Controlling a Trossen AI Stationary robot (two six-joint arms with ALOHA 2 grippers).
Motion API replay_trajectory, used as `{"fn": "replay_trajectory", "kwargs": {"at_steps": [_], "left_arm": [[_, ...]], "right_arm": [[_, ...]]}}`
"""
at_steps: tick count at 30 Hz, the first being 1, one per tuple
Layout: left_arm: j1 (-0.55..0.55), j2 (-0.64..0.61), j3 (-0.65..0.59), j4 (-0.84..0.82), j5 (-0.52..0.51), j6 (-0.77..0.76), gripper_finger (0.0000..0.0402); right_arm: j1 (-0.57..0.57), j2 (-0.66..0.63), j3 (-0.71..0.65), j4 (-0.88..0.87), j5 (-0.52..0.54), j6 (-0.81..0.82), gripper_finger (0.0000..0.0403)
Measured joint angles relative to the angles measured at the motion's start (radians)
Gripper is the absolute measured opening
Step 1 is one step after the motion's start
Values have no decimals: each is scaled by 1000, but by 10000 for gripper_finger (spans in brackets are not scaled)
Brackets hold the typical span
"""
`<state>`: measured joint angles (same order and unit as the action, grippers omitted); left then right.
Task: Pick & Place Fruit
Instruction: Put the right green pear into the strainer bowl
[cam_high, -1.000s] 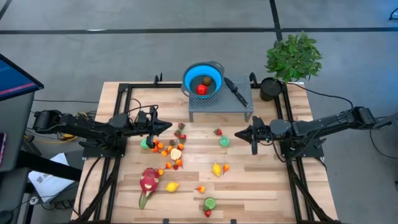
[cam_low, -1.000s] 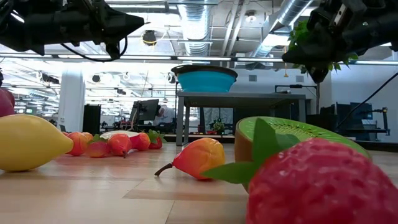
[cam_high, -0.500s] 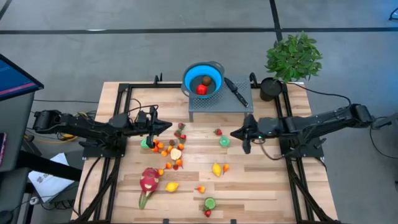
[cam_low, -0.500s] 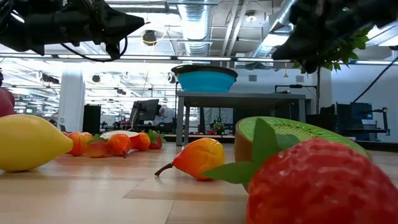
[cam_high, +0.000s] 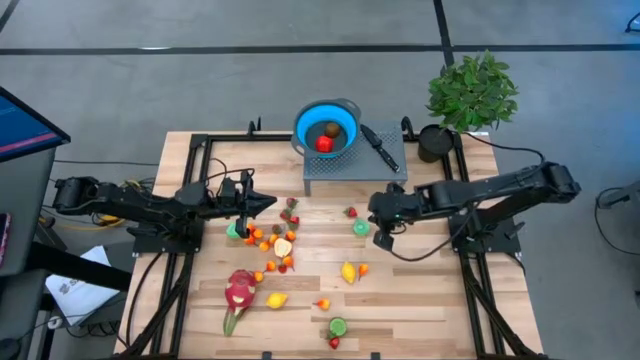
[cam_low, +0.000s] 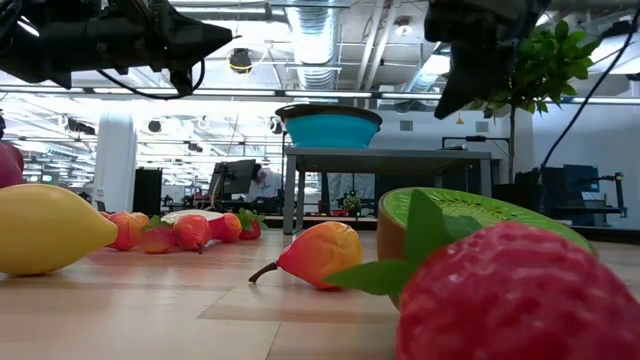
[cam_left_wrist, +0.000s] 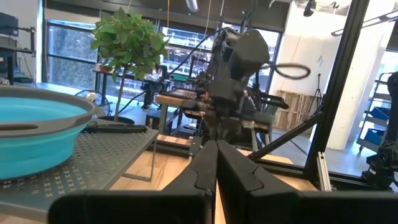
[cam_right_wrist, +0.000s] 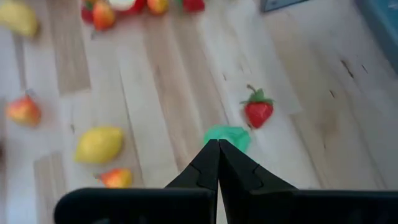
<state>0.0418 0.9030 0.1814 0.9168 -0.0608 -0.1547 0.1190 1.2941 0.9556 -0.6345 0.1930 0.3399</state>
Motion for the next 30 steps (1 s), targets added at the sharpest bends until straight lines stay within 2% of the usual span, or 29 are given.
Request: {"fn": "replay_trajectory", "kwargs": {"at_steps": [7,11,16,22,30], "left_arm": [[0,0,0,-1,0,0,1],[0,0,0,-1,-17,0,1],[0,0,0,-2,-22,0,1],[0,0,0,-2,-23,0,1],[0,0,0,-4,-26,0,1]], "right_arm": [[5,68,2,1,-138,-136,0],[5,95,1,-11,-194,-149,0],[5,100,1,-47,-198,-75,0],[26,76,-47,54,-196,-74,0],[83,74,-51,71,-141,-77,0]]}}
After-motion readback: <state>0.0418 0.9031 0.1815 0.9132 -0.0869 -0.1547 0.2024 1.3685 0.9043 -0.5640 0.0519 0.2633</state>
